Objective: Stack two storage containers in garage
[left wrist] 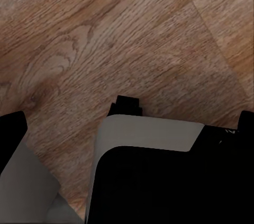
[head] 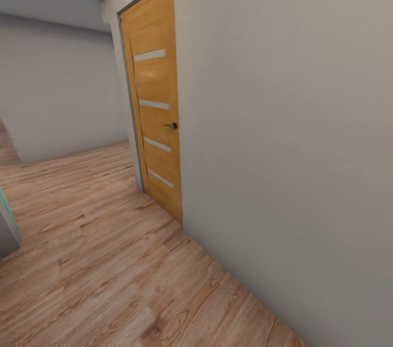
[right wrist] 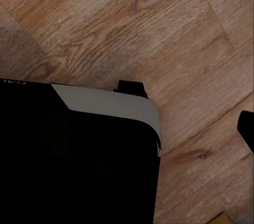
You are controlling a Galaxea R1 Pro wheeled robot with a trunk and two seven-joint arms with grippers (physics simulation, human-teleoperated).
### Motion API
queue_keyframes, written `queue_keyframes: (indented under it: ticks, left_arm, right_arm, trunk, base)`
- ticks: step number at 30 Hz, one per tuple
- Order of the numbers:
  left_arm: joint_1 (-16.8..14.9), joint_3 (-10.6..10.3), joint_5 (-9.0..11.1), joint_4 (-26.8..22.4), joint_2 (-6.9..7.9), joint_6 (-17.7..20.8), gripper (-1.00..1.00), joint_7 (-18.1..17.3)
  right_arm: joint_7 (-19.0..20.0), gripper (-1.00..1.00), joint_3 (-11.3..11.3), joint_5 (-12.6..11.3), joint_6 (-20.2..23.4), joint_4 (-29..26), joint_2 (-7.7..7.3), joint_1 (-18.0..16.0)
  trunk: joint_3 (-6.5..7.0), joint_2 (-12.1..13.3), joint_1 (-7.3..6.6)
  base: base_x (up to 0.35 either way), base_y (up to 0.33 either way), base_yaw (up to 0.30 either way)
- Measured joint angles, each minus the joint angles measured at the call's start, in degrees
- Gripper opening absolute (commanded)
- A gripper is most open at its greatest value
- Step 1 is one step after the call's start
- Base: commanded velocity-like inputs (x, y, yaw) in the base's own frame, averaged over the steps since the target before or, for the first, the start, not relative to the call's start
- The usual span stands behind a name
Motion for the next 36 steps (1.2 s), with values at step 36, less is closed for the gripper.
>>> queue_keyframes:
  ticks: [36]
  left_arm:
    - [0.0, 0.0, 0.0, 0.0, -0.05, 0.1, 1.00, 0.3]
  right_arm:
    - [0.1, 1.00, 0.0, 0.0, 0.0, 0.0, -0.11, 0.0]
  trunk:
    - [-0.01, 0.0, -0.02]
  base:
    - [0.035, 0.000, 0.218]
